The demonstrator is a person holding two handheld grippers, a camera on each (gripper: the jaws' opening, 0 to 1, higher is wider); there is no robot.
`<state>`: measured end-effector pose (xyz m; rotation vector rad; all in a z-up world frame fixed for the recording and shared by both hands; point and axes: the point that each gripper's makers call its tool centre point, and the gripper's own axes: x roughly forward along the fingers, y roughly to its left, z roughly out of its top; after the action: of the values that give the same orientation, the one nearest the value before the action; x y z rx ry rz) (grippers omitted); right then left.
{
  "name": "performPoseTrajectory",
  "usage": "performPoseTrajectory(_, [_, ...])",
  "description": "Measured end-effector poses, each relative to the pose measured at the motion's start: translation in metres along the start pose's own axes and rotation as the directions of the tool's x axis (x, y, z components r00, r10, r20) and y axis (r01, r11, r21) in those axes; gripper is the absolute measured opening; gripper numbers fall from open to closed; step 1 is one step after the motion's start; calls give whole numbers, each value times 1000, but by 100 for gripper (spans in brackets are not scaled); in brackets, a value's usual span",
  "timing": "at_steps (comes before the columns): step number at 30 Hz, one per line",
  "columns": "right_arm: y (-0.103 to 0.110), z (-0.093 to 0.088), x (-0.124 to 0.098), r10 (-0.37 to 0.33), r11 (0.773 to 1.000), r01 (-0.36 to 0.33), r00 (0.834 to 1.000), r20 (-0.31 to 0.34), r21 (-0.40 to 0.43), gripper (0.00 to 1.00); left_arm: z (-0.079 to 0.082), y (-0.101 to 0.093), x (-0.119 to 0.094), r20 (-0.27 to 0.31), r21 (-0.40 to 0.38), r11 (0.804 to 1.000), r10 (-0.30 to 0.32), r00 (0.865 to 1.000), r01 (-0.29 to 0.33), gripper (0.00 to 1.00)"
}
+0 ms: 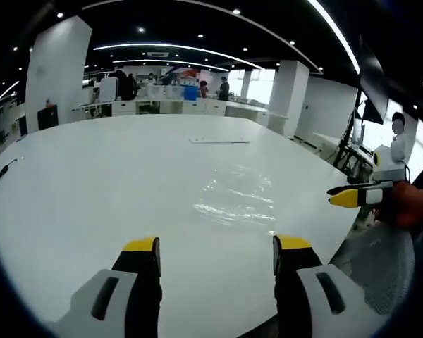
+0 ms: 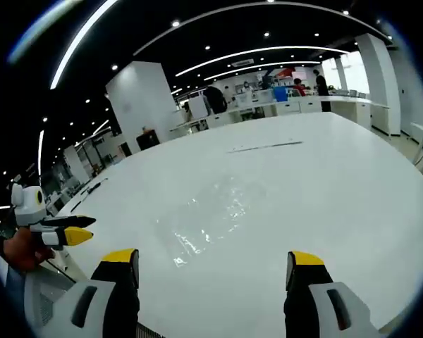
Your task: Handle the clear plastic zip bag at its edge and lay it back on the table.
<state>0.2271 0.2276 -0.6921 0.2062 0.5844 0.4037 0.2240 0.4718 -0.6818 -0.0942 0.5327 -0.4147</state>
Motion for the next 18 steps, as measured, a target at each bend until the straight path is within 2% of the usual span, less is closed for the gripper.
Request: performPoseTrajectory(18, [2, -2, 1, 6, 1000, -6, 1000, -9, -2, 85, -1, -3, 0, -8, 4, 1000, -6, 1000, 6, 62])
